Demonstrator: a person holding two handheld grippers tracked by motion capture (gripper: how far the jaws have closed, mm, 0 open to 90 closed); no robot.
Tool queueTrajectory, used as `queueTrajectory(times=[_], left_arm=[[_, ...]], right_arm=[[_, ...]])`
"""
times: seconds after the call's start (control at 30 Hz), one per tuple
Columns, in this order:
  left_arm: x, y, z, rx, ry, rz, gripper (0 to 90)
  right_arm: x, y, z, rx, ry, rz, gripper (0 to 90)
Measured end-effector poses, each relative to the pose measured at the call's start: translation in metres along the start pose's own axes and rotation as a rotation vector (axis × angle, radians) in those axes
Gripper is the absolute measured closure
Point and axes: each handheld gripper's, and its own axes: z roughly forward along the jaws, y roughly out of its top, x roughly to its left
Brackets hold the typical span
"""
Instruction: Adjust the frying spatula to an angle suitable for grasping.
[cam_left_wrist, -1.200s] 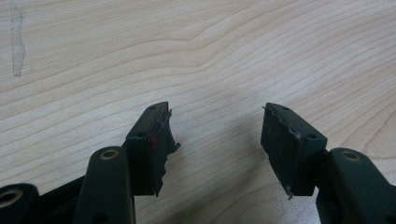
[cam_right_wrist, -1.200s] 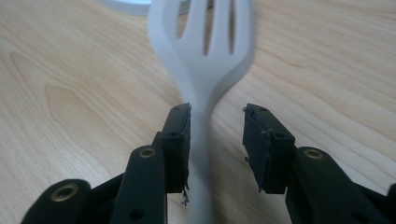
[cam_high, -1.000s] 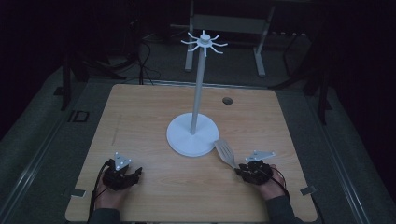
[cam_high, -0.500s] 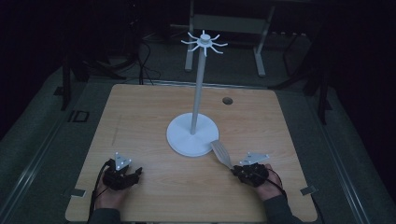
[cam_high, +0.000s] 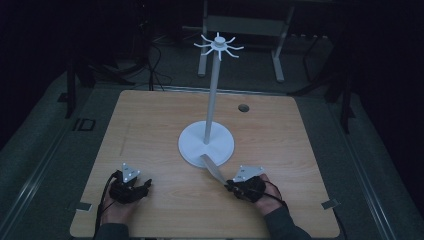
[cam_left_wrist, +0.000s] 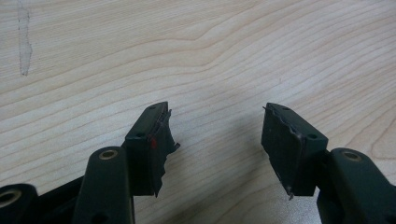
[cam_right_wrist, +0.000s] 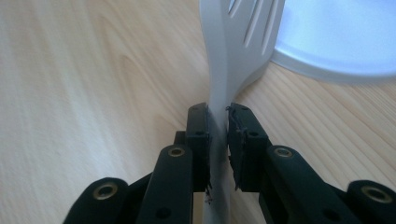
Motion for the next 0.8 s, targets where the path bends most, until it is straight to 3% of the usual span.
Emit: queueTrajectory(times=[0.2, 0.33, 0.43, 0.47, 0.57, 0.8], left_arm=[[0.0, 0.0, 0.0, 0.001, 0.002, 0.0, 42.3], [0.0, 0.0, 0.0, 0.003, 0.001, 0.001, 42.3], [0.0, 0.0, 0.0, 0.004, 0.001, 0.001, 42.3], [0.0, 0.0, 0.0, 0.007, 0.002, 0.004, 42.2], [0.0, 0.0, 0.0, 0.005, 0.002, 0.004, 42.2], [0.0, 0.0, 0.0, 0.007, 0.004, 0.005, 42.2]], right_arm=[[0.016, 0.01, 0.013, 0.022, 0.057, -0.073, 78.7], [0.02, 0.008, 0.019, 0.043, 0.066, -0.089, 77.5], [0.019, 0.008, 0.018, 0.039, 0.071, -0.078, 77.3], [0.017, 0.006, 0.015, 0.033, 0.079, -0.068, 72.7], [0.013, 0.001, 0.007, 0.022, 0.079, -0.045, 70.2], [0.002, -0.02, -0.026, -0.027, 0.06, 0.03, 69.6]])
